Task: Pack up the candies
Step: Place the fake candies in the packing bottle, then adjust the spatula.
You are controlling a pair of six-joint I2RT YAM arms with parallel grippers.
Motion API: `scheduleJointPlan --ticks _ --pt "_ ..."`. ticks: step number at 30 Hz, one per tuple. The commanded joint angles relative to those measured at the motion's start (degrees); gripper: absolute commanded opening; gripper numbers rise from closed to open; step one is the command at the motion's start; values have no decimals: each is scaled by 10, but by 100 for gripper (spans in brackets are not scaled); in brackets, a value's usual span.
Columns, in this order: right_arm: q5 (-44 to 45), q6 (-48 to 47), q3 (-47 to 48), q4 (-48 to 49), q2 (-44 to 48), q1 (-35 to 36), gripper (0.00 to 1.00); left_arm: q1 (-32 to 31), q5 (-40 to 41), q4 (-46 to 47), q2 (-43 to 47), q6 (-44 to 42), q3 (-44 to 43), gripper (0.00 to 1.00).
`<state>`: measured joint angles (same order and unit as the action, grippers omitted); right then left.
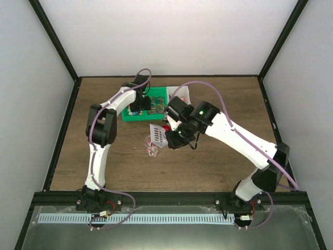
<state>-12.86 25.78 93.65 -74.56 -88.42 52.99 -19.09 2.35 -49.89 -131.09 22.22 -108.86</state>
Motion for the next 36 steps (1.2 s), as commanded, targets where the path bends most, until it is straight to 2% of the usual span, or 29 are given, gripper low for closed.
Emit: scheduleJointPlan --ticks 1,4,11,16,23,30,36 --pt "39 9 17 -2 -5 11 1 7 10 -8 -7 -3 -3 62" --pt "37 7 19 -1 9 -14 1 7 12 -6 -4 -3 1 63" --pt "35 20 27 4 16 -24 1 7 6 -6 -5 -2 0 63" --pt "-13 36 18 62 51 -80 1 7 8 -13 2 -5 -7 63" --pt "-115 99 -52 197 94 -167 1 8 12 -18 20 -7 -9 60" --pt "-246 187 -158 389 121 -224 1 7 11 -26 46 -7 -13 62" --pt "-269 306 -223 531 119 -240 1 7 19 -34 84 -9 -10 64"
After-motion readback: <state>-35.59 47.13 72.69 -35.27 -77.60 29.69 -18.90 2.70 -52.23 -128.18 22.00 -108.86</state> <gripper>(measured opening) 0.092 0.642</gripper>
